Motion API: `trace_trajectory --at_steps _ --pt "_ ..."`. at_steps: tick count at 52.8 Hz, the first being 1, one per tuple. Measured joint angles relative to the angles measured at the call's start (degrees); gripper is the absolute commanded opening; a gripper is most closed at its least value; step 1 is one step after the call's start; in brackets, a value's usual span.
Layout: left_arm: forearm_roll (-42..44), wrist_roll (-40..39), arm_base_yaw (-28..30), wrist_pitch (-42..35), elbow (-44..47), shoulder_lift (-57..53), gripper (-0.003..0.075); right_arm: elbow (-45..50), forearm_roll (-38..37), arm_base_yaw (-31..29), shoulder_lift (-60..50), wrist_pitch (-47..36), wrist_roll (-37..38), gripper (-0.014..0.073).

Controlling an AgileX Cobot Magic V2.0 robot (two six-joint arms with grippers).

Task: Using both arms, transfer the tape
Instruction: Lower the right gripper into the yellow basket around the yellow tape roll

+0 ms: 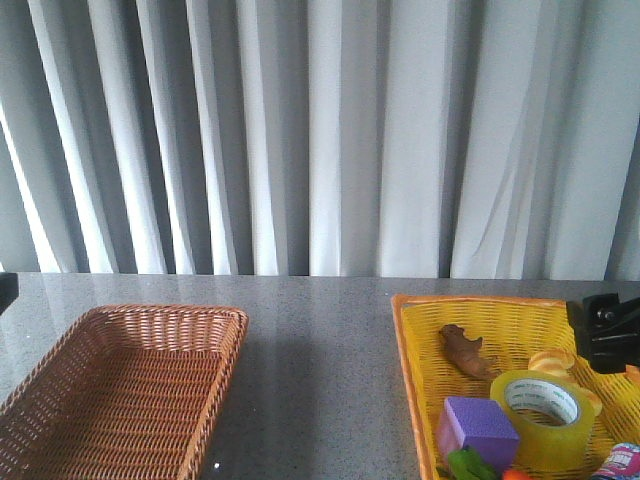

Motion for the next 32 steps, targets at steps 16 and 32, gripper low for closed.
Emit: trace_trajectory --at_steps 16,32 --pt "0.00 -0.09 0.00 2.44 0.00 0.46 0.0573 -12.40 0.97 -1.17 10.34 15.07 -1.20 0.0643" --pt "0.00 -0.09 0.00 6.75 0.00 0.46 0.0533 -33.02 11.01 -1.65 33.48 35.00 -13.48 0.0633"
